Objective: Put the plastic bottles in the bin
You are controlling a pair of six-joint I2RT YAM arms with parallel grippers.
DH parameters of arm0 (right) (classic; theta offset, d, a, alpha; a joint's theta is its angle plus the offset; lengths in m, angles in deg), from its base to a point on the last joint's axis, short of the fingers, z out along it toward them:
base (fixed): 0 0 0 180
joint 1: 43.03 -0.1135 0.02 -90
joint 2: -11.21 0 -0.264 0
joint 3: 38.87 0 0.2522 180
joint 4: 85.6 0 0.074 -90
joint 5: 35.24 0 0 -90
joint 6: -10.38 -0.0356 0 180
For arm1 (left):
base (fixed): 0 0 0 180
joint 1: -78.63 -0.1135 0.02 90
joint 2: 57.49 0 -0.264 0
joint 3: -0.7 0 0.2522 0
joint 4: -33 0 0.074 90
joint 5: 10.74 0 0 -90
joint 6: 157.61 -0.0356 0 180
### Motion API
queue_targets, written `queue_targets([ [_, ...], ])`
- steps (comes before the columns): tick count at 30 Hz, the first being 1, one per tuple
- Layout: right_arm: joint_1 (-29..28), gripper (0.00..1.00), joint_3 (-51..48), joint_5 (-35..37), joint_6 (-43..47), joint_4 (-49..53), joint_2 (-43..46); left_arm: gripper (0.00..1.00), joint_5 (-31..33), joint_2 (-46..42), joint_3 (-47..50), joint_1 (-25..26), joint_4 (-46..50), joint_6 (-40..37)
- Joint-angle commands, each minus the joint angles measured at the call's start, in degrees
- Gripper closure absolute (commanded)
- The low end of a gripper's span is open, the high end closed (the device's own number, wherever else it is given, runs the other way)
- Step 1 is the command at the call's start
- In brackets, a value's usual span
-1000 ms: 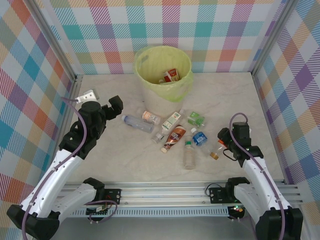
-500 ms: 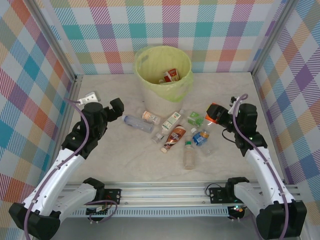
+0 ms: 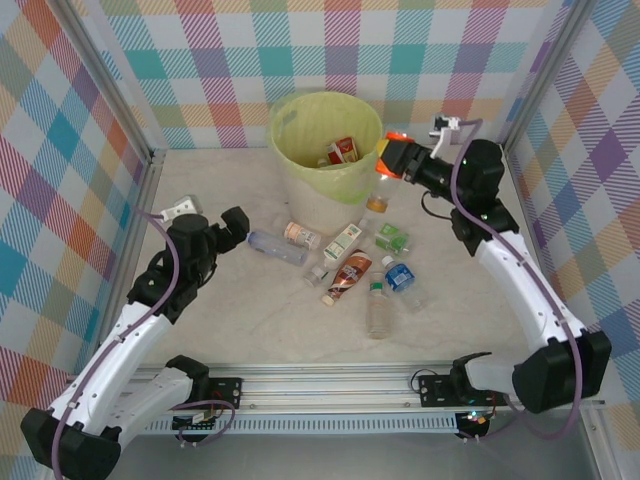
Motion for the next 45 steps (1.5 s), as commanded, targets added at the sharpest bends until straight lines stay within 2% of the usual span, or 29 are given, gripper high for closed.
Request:
queue_targets([
  [1, -2.6, 0.54, 8.1, 1.4, 3.0, -3.0, -6.1, 0.0, -1.2, -1.6, 1.5, -0.8, 1.5, 1.9],
  [5, -5.2, 0.53, 16.1, 6.3, 6.9, -1.8, -13.7, 0.0, -1.7, -2.4, 2.2, -1.0, 2.9, 2.3],
  [9, -5.7, 0.54, 23.8, 7.5, 7.1, -1.5, -21.8, 0.0, -1.8, -3.7, 2.6, -1.2, 4.1, 2.4],
  [14, -6.6, 0.55, 33.2, 10.2, 8.7, 3.8, -30.1, 0.0, -1.4, -5.1, 3.1, -1.4, 5.3, 2.4],
  [21, -8.1, 0.53, 40.7, 16.8, 13.0, 12.0, -36.9, 0.0, -1.3, -5.8, 4.0, -1.5, 5.7, 2.5],
  [24, -8.6, 0.51, 44.4, 18.9, 12.3, 18.6, -38.6, 0.0, -1.5, -5.6, 4.0, -1.6, 5.7, 2.4],
  [28, -9.2, 0.49, 45.8, 21.9, 13.8, 22.2, -39.3, 0.0, -1.7, -5.4, 4.0, -1.7, 5.4, 2.3],
  [37, -10.7, 0.34, 50.1, 38.6, 18.4, 33.0, -40.2, 0.0, -2.7, -4.5, 4.0, -1.8, 5.2, 2.3],
  [45, -11.2, 0.27, 49.4, 38.4, 20.1, 34.0, -38.1, 0.0, -3.4, -3.6, 4.2, -1.9, 4.7, 2.8],
])
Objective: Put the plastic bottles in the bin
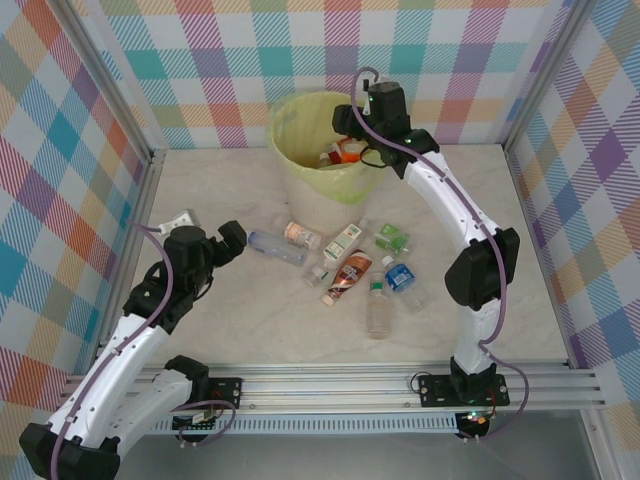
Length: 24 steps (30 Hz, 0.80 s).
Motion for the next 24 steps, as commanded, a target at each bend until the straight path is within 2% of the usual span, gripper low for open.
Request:
queue_targets([
  [1, -0.7, 0.27, 0.6, 0.7, 1.8, 1.0, 2.2, 0.0, -0.9, 0.5, 0.9, -1.0, -0.2, 0.8],
  [10, -0.7, 0.21, -13.3, -7.9, 1.5, -7.0, 14.2, 0.0, -2.0, 3.3, 0.9, -1.1, -0.5, 2.7],
  [15, -0.7, 0.17, -22.1, -9.7, 2.2, -10.4, 22.8, 0.0, -3.4, 5.5, 0.8, -1.1, -1.6, 4.1],
  [22, -0.6, 0.11, -36.0, -6.0, 5.3, -12.5, 35.8, 0.0, -4.9, 10.0, 0.1, -1.2, -2.1, 8.3],
  [23, -0.7, 0.08, -38.9, -5.2, 5.5, -12.6, 38.3, 0.0, -5.0, 10.8, 0.0, -1.2, -2.2, 9.4],
  [24, -0.7, 0.01, -41.2, -4.3, 5.5, -12.7, 40.3, 0.0, -5.4, 11.6, 0.0, -1.2, -2.5, 10.4],
])
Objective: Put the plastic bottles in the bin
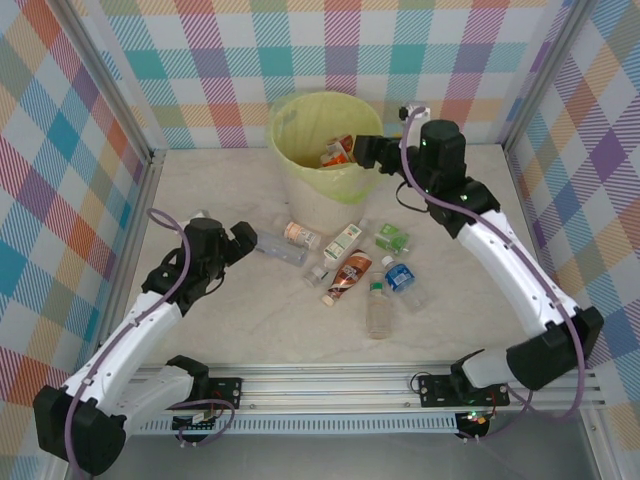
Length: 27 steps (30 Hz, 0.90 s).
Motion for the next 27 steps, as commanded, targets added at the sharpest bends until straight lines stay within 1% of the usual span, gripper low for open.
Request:
queue_targets([
  [1, -0.4, 0.0, -7.4, 3.4, 1.7, -1.8, 6.5, 0.0, -2.0, 2.6, 0.0, -1.0, -2.0, 4.4],
  [4, -0.4, 0.0, -15.6, 8.1, 2.6, -3.3, 12.0, 0.0, -3.4, 6.3, -0.8, -1.0, -1.8, 7.2],
  [6, -0.4, 0.0, -20.7, 13.3, 2.0, -3.2, 14.9, 0.0, -4.6, 8.9, -1.4, -0.9, -2.1, 8.7],
  [8, -0.4, 0.0, -25.1, 16.7, 0.8, -2.8, 17.5, 0.0, -6.0, 11.3, -2.0, -0.7, -2.6, 10.3],
  [12, -0.4, 0.0, -31.8, 20.3, -1.3, -4.0, 21.2, 0.0, -6.5, 15.5, -2.1, -0.1, -4.4, 12.1],
  [15, -0.4, 0.0, -35.7, 23.4, -3.0, -7.2, 23.4, 0.0, -7.3, 18.9, -3.2, 0.2, -4.7, 12.9],
  [18, -0.3, 0.0, -38.0, 24.9, -4.2, -10.3, 24.1, 0.0, -7.1, 21.7, -4.3, 1.1, -4.5, 14.5],
  [20, -0.3, 0.0, -38.4, 25.1, -4.2, -11.2, 23.5, 0.0, -7.0, 23.3, -4.3, 1.7, -5.2, 17.2],
  [24, -0.3, 0.0, -36.1, 24.8, -3.6, -8.4, 21.5, 0.0, -9.0, 25.7, -4.4, 2.3, -8.2, 22.7],
  [26, -0.3, 0.0, -34.6, 24.9, -4.4, -5.8, 20.8, 0.0, -8.4, 27.0, -4.4, 2.8, -8.5, 25.5],
  [27, -0.3, 0.0, -34.1, 24.8, -4.9, -4.8, 20.6, 0.0, -7.6, 28.0, -4.4, 3.1, -11.1, 27.0],
])
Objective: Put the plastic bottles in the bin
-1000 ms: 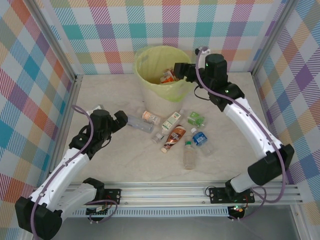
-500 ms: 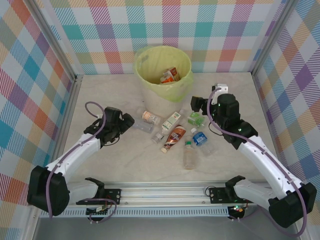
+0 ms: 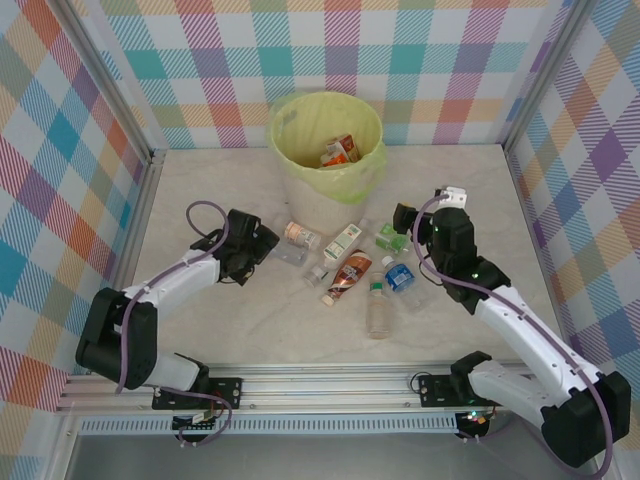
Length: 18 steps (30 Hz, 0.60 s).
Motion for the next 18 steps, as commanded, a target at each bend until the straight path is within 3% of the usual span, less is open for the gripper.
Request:
queue_targets([
  [1, -0.3, 0.0, 3.5, 1.3, -2.0, 2.5, -0.9, 0.0, 0.8, 2.9, -2.0, 1.1, -4.2, 6.8],
  [6, -0.4, 0.0, 3.9, 1.3, -3.2, 3.7, -0.2, 0.0, 2.7, 8.3, -6.5, 1.3, -2.3, 7.0],
  [10, -0.3, 0.01, 3.1, 2.2, -3.4, 3.9, 1.5, 0.07, 1.7, 10.5, -5.4, 1.5, -6.7, 8.9],
  [18, -0.3, 0.0, 2.3, 4.4, -3.8, 4.1, 4.0, 0.17, 2.1, 14.9, -6.3, 1.6, -6.5, 8.2],
])
